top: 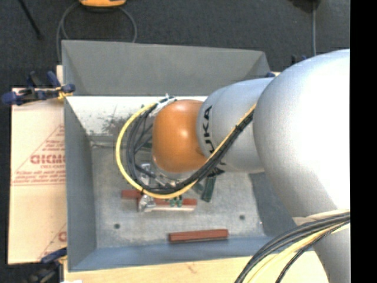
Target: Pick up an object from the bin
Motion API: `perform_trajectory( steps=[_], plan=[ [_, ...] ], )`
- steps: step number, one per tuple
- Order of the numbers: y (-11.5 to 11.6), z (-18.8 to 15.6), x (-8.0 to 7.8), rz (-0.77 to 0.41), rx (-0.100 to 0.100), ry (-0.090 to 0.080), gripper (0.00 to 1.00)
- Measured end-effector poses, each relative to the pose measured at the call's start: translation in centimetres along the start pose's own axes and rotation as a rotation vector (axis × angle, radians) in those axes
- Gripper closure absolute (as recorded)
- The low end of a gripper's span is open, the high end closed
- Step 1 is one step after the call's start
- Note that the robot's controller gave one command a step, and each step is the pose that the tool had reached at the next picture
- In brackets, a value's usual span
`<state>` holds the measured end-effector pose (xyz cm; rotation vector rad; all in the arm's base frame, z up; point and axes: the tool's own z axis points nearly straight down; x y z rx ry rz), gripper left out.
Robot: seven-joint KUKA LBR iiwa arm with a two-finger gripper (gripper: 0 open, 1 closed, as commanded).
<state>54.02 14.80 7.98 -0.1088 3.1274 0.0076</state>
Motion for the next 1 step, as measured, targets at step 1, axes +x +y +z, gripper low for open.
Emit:
perform_trajectory(
  steps=[1],
  plan=[
    [1.12, -17.46, -1.51, 0.011, 0.001, 0.001, 1.0]
  ],
)
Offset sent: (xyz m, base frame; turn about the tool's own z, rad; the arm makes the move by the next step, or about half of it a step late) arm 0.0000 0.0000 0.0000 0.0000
